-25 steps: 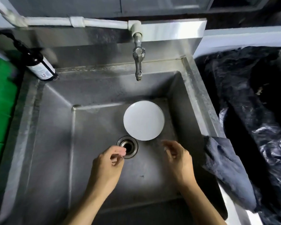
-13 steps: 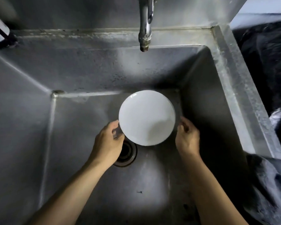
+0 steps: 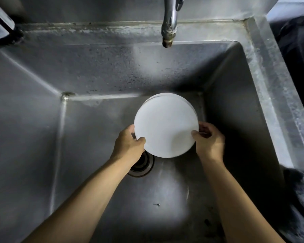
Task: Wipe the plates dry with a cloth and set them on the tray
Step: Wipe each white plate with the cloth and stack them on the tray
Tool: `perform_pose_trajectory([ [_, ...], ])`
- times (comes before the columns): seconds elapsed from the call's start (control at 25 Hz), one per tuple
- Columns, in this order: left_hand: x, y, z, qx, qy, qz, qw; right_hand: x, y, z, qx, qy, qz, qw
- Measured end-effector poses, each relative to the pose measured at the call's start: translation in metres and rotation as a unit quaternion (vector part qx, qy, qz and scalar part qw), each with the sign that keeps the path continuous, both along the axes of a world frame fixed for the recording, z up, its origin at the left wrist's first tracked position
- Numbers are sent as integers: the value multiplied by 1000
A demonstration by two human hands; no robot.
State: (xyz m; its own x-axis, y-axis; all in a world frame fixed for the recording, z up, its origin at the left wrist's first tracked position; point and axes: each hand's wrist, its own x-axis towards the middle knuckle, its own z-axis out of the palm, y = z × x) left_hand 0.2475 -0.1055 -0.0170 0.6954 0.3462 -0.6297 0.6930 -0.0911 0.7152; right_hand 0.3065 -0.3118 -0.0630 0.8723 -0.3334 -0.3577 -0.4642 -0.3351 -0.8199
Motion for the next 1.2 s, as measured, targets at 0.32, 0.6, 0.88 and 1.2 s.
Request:
perform_pose_trajectory([
  [0.32, -72, 4, 20, -21, -40, 158, 986, -51, 10, 44, 79, -26, 23, 996],
  [0.6, -140, 20, 51, -20, 10, 274, 962, -94, 32, 88, -10, 25, 128, 991],
  [0.88, -162, 15, 61, -94, 59, 339, 934, -94, 43, 114, -108, 115, 180, 971],
  [1.2, -164, 27, 55, -82, 110, 374, 917, -108, 55, 108, -141, 188, 205, 950],
])
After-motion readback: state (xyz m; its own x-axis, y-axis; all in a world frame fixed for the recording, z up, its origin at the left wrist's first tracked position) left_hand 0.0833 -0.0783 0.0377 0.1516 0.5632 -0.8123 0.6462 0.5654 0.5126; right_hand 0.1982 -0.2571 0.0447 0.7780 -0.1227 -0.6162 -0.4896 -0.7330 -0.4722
